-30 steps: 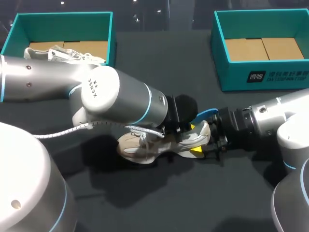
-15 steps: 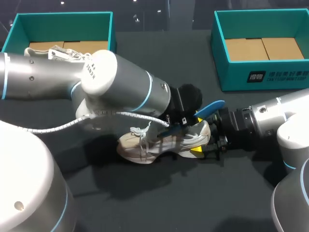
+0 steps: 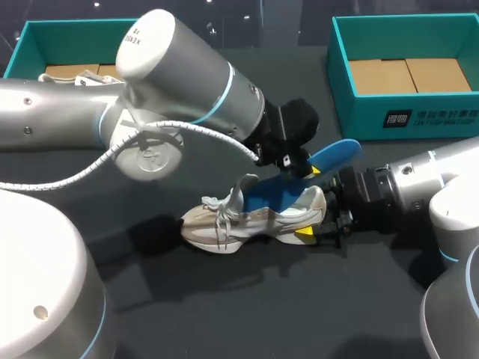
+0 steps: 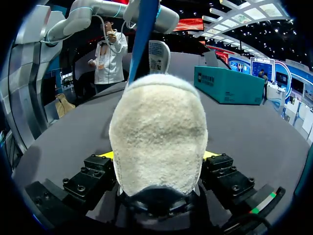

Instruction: Take the shoe out of the shoebox, open the shoe tongue, remove and reinsert the insole, then place the shoe into the shoebox

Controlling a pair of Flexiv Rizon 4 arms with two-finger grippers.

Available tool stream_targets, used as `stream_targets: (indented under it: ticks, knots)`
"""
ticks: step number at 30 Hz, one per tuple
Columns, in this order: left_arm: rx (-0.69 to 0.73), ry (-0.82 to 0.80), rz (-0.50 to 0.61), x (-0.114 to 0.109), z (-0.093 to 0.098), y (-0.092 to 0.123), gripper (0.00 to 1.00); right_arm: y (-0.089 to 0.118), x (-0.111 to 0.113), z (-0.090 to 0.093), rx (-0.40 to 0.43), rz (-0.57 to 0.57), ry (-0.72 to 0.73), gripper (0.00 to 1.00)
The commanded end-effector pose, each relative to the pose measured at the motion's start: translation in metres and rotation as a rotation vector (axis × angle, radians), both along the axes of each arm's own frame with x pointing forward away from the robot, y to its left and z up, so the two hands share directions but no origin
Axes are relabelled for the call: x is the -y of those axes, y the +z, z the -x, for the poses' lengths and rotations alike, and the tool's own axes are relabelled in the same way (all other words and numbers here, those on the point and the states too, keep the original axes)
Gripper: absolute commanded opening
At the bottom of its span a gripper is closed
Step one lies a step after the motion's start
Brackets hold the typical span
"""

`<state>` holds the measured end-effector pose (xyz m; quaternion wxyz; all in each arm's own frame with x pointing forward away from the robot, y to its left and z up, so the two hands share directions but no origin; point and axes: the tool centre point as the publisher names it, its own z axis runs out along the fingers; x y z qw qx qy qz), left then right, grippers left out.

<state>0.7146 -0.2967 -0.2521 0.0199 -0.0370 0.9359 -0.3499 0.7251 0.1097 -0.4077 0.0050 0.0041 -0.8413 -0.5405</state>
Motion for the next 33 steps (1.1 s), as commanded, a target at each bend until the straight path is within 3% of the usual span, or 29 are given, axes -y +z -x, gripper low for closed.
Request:
stream_targets:
  ticks: [1, 5, 13, 20, 33]
  knots:
    - [-0.001, -0.002, 0.001, -0.005, 0.001, 0.002, 0.0, -0.001, -0.001, 0.0, 0.0, 0.005, 0.0, 0.0]
    - [-0.009, -0.007, 0.031, -0.005, 0.005, 0.009, 0.0, -0.001, -0.001, 0.0, 0.0, 0.005, 0.0, 0.0]
    - [-0.069, 0.004, 0.296, -0.005, 0.039, 0.094, 0.0, -0.001, -0.001, 0.0, 0.0, 0.005, 0.0, 0.0]
    - [-0.076, 0.078, 0.456, -0.023, 0.052, 0.145, 0.0, -0.001, -0.001, 0.0, 0.0, 0.005, 0.0, 0.0]
    - [-0.076, 0.078, 0.456, -0.023, 0.052, 0.145, 0.0, -0.001, -0.001, 0.0, 0.0, 0.005, 0.0, 0.0]
